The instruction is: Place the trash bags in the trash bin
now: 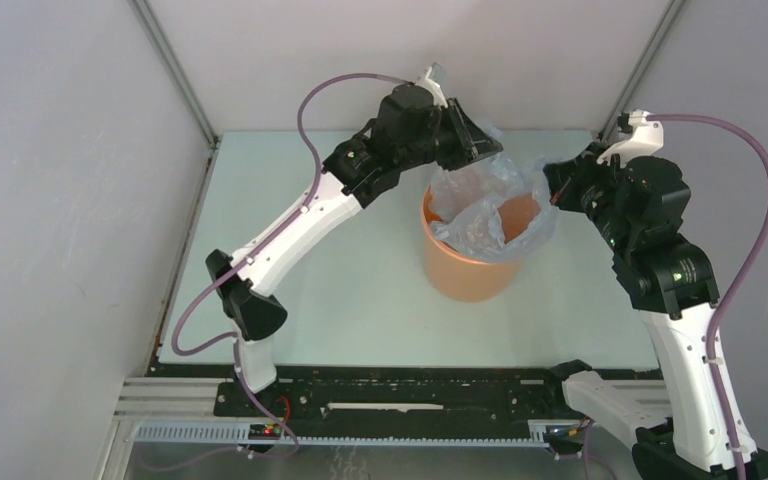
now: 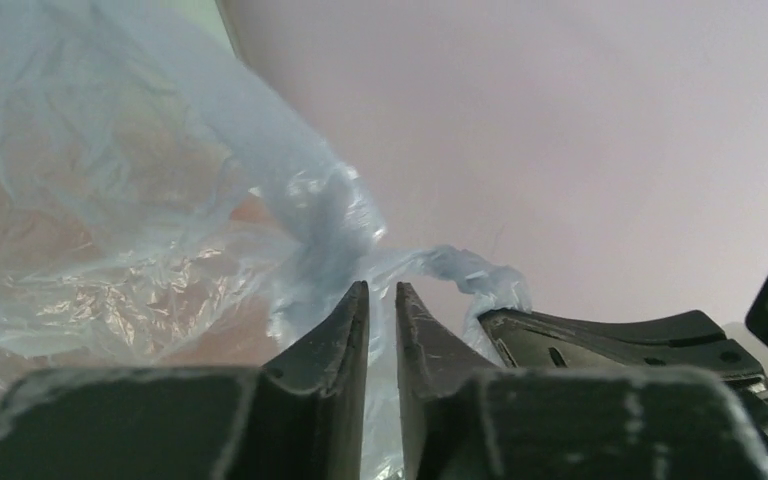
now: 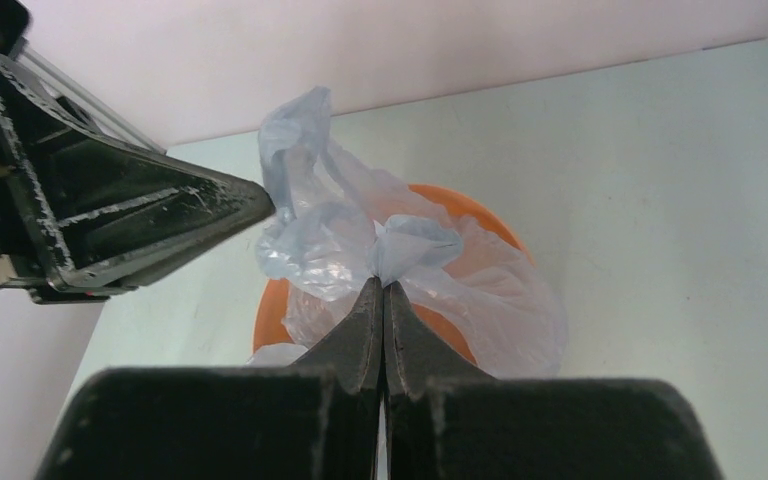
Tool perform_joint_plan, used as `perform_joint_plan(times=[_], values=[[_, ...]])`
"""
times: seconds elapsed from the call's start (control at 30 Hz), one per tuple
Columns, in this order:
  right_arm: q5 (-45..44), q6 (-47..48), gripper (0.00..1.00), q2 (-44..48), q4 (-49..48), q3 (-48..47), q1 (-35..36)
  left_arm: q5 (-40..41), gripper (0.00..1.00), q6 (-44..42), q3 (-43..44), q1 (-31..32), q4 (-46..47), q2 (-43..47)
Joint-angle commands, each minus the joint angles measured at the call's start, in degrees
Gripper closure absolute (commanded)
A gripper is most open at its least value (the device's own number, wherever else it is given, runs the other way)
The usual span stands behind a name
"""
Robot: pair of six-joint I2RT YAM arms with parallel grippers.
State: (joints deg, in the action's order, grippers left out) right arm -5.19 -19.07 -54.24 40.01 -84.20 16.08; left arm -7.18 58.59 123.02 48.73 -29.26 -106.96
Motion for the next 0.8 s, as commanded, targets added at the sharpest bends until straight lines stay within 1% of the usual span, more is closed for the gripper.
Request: perform_joint_plan(times=[0.0, 0.03, 0.07, 0.17, 0.2, 0.23, 0.27, 0.37, 0.43, 0.5, 0.63, 0.77], values=[[-1.28, -0.68, 1.0, 0.34, -2.76, 0.64, -0.43, 0.05, 0.87, -2.25, 5.18, -0.9, -0.78, 0.07], [-1.12, -0.67, 1.0, 0.23, -2.75, 0.5, -0.5, -0.36, 0.95, -2.82, 4.58, -1.47, -1.22, 0.71], [-1.12, -0.58, 1.0, 0.13, -2.77, 0.33, -0.52, -0.94, 0.99, -3.41, 4.0, -2.22, -1.85, 1.64], [-2.06, -0.56, 1.0, 0.34, -2.44, 0.12, -0.67, -2.11, 1.0, -5.59, 2.12, -4.4, -3.44, 4.18], [-2.12, -0.53, 1.0, 0.5, -2.28, 0.05, -0.74, -3.73, 0.99, -5.52, 1.28, -5.1, -4.26, 5.15], [-2.06, -0.45, 1.0, 0.55, -2.08, -0.11, -0.78, -5.09, 0.95, -4.67, 0.68, -5.53, -5.83, 6.13], [-1.91, -0.49, 1.0, 0.66, -1.83, -0.37, -0.78, -5.92, 0.82, -3.99, 0.26, -5.56, -7.09, 6.66], [-1.92, -0.85, 1.0, 0.97, -1.93, -0.45, -0.78, -4.38, 0.34, -4.14, -3.49, -2.64, -6.03, 9.34], [-1.74, -1.2, 1.0, 0.85, -1.91, -0.5, -0.78, -4.11, 0.27, -2.05, -8.91, -1.3, 0.27, 10.71], [-1.1, -1.59, 1.0, 0.83, -2.03, -0.62, -0.78, -5.08, 0.25, 0.86, -11.82, -0.78, 5.14, 9.97], [-0.35, -2.23, 1.0, 1.04, -1.74, -0.64, -0.78, -5.07, 0.21, 0.3, -7.32, -0.29, 6.17, 5.74], [-0.45, -2.87, 1.0, 1.63, -1.78, 0.27, -0.78, -5.48, 0.21, 1.81, -1.34, -0.12, 6.09, 0.41]])
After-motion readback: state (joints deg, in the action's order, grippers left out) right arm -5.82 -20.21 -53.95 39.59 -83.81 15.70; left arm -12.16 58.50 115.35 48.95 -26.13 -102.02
